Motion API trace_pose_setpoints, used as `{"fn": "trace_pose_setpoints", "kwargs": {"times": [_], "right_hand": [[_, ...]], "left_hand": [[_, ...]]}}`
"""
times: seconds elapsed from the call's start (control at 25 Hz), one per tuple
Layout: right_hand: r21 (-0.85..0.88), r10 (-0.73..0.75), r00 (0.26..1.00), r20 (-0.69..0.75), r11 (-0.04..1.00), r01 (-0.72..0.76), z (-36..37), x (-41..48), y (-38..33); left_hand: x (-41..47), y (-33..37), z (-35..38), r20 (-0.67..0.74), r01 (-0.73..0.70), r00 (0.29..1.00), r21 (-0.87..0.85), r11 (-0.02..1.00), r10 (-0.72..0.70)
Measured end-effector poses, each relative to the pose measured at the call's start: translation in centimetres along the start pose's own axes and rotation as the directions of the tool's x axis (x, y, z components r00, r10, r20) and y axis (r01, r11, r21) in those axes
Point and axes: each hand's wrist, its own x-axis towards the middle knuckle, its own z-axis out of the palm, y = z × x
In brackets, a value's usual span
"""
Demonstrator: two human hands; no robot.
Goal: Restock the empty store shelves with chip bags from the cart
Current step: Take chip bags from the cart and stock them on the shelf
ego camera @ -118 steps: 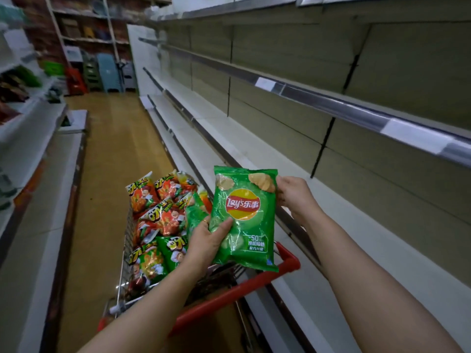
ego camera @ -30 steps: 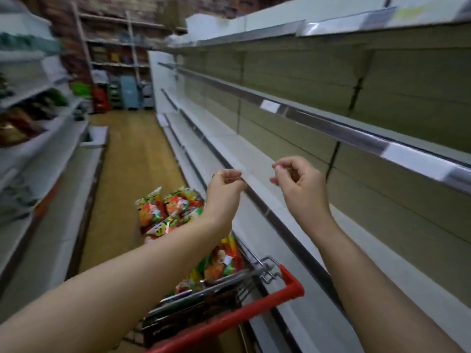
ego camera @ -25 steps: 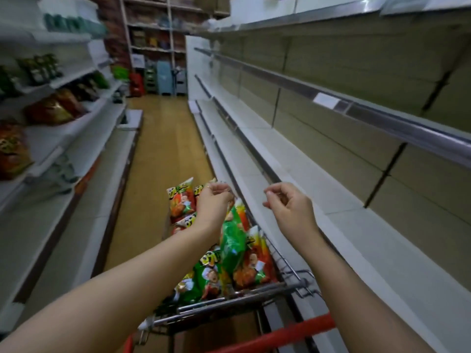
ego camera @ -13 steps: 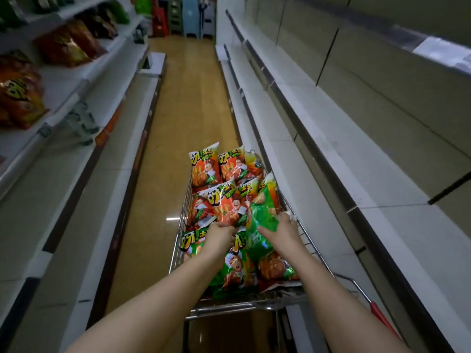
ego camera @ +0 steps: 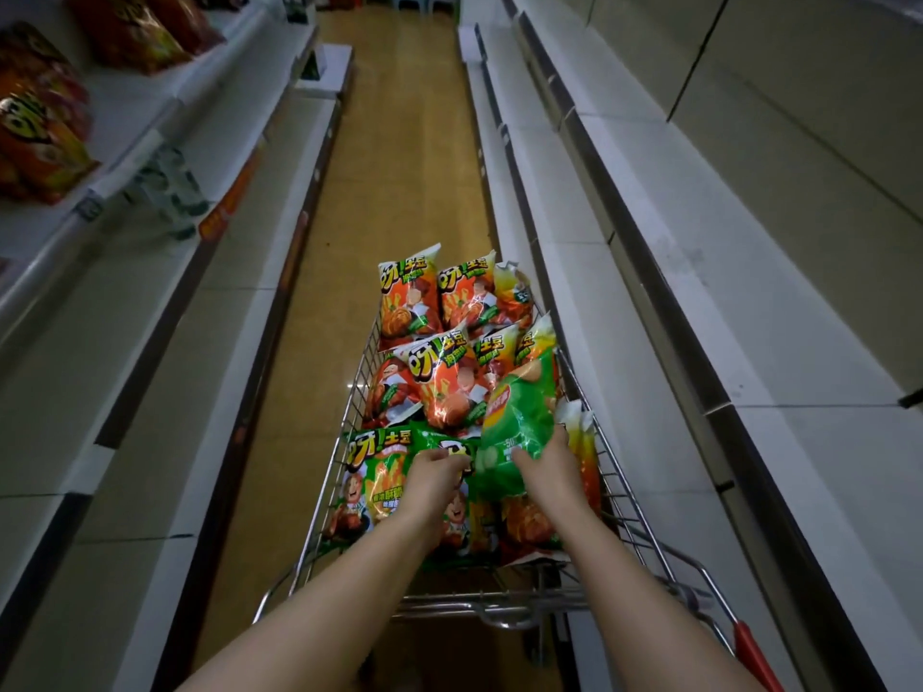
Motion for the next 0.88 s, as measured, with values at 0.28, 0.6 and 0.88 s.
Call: {"fn": "trace_pose_setpoints", "kwargs": {"times": [0.28,0.6,0.88], "right_hand": [[0.713,-0.149,0.981,0.121,0.701,0.019,-3.3,-2.3,-1.1],[0.788,-0.315,0.941,0.119,0.607,0.104,-6.8,-7.0,-3.7],[0.677,-0.326,0.938,-0.117,0.665,0.315,-10.3,-11.7,-7.7]], "left_hand": [[-1.3,4.2,-1.5,0.242,-0.051,0.968,-0.091,0.995,0.072],[-4.0,5.7,-3.3,0.481,-0.220,0.840,-0.121,0.968,0.251],[-6.9,7.5,-3.0,0.636,-0.339,0.684,-0.157,0.928,0.357]]}}
